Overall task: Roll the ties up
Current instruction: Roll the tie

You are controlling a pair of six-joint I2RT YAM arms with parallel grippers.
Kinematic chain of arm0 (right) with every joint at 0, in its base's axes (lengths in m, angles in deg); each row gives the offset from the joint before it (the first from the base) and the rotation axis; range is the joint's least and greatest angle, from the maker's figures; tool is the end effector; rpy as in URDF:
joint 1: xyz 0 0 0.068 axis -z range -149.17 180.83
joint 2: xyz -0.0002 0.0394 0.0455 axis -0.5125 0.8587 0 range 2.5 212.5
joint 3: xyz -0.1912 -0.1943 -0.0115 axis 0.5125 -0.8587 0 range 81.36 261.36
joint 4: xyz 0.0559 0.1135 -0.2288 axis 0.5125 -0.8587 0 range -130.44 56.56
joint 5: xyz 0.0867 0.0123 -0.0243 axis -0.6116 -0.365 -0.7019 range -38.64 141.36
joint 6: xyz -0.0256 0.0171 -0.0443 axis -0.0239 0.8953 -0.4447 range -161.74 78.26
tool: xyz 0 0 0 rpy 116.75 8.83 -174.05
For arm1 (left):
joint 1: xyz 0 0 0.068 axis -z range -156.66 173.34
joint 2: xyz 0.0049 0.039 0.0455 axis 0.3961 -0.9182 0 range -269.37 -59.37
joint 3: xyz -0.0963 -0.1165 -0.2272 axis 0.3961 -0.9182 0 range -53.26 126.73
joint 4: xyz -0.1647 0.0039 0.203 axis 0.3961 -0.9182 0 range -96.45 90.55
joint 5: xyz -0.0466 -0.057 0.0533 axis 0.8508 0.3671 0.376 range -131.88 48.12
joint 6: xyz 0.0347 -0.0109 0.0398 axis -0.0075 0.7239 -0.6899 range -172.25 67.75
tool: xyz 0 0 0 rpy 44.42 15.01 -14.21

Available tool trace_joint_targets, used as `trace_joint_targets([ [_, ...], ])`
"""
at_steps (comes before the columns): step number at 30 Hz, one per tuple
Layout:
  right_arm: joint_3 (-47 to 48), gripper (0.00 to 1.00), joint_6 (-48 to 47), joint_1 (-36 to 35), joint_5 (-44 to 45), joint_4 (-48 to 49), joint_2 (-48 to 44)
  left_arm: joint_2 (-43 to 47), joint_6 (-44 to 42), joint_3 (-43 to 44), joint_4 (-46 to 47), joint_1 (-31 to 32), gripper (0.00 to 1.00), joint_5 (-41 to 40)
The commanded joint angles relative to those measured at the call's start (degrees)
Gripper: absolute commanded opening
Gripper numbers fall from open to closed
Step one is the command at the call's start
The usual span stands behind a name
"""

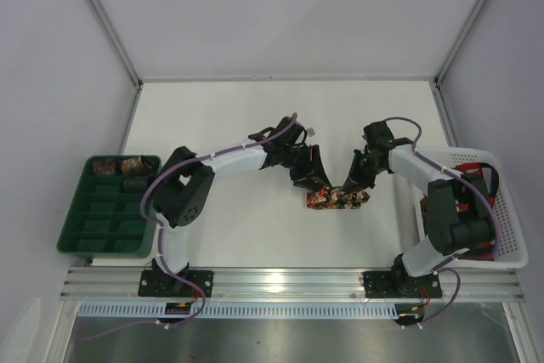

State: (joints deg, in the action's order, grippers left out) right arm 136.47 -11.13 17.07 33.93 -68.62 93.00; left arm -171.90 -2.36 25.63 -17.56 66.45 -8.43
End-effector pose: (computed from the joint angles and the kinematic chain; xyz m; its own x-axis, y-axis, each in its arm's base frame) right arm 0.2817 0.0800 0.1826 -0.9532 0.2667 -0.1426 0.1877 0.8914 0.4125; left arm 0.2951 -0.3032 0.1903 -0.9960 0.0585 -0.0678 0.0896 0.6526 -0.7524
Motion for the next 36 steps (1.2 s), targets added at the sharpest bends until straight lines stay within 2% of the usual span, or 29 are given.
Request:
trace_joint_targets([
  [1,-0.7,0.12,-2.92,2.59,1.52,-3.75,-3.74,-1.72,-0.58,3.55,0.44,1.18,0.52,1.44],
  [5,-1.59,0.13,-5.03,4.88,-1.02,-5.08,-6.12,-4.71,0.47,5.39,2.02,2.06,0.52,2.32],
  [14,-0.53,0.13,-7.93,5.5,-3.66,-6.31,-7.35,-9.46,3.73,4.52,11.77,4.7,0.52,5.75],
  [21,-1.76,0.13,-7.58,5.5,-9.01,-4.9,-8.23,-6.66,0.13,4.43,10.55,3.56,0.53,2.76],
  [32,-2.64,0.14,-8.11,5.5,-9.29,-1.74,-5.25,-0.59,-5.23,4.78,3.61,0.66,0.63,2.14],
  [36,-1.85,0.15,-8.11,5.5,-8.94,-0.68,-2.88,0.55,-10.58,6.53,-1.92,0.48,0.61,2.67],
])
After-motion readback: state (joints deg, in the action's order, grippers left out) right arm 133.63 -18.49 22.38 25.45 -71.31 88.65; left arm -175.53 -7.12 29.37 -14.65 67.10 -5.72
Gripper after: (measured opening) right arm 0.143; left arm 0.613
